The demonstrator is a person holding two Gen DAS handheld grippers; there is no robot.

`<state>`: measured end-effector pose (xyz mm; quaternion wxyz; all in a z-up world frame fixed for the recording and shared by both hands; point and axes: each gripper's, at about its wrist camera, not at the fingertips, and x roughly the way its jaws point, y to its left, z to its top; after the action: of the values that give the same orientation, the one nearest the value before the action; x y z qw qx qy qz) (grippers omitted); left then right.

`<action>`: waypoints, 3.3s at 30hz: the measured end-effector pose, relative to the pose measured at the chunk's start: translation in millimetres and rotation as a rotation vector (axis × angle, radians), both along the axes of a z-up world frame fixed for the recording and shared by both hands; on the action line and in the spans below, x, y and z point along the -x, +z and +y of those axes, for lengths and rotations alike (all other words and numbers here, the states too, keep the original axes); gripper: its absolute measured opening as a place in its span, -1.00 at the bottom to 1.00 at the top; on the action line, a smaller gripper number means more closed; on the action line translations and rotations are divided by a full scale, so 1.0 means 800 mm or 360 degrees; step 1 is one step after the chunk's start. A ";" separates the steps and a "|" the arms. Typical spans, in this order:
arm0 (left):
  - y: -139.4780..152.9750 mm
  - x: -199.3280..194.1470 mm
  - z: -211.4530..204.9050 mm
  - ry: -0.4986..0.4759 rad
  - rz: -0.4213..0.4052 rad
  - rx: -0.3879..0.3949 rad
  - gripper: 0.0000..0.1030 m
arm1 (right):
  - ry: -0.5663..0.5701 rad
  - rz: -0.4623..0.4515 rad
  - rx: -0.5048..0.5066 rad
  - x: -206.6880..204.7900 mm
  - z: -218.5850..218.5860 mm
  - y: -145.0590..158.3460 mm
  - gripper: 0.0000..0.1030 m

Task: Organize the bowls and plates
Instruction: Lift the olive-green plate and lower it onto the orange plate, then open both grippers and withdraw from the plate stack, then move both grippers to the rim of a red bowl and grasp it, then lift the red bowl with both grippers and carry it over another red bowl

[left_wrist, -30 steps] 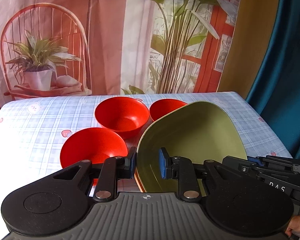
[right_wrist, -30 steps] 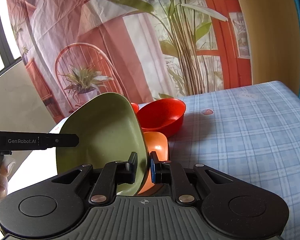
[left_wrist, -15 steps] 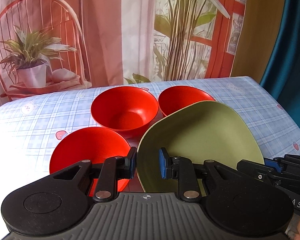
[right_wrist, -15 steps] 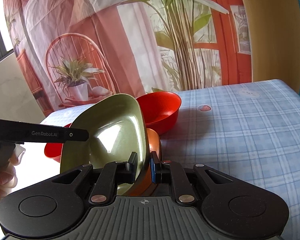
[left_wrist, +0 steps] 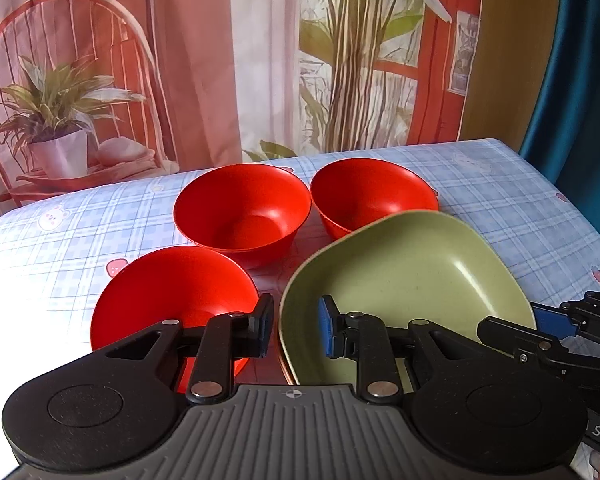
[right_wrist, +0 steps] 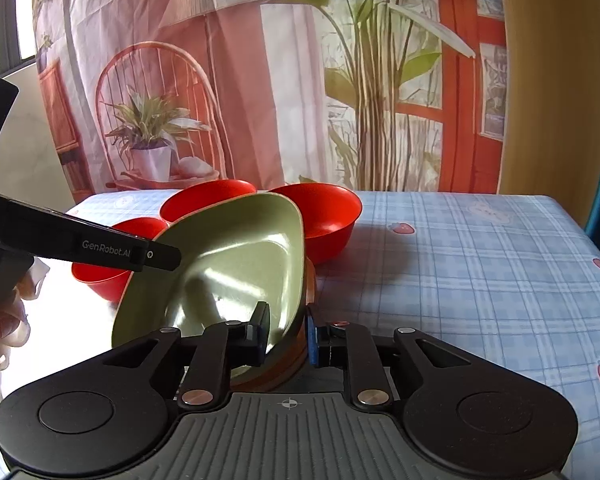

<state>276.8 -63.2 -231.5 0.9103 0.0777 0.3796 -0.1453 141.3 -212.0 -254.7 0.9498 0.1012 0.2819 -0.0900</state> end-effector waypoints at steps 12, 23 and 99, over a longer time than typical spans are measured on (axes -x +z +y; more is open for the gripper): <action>0.005 0.010 0.008 0.0016 0.0001 0.0037 -0.50 | -0.0033 -0.0028 0.0003 0.010 -0.004 0.004 -0.60; 0.009 0.015 0.019 0.0046 0.0046 0.0089 -0.50 | -0.0016 0.0033 -0.0036 0.004 -0.009 0.002 -0.79; 0.015 -0.098 -0.053 -0.0029 0.0207 0.0232 -0.52 | -0.0099 -0.0028 -0.0272 -0.122 -0.119 0.030 -0.78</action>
<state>355.1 -105.8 -219.8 0.8857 0.0051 0.4255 -0.1857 238.8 -307.3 -231.0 0.9370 0.1913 0.2768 -0.0941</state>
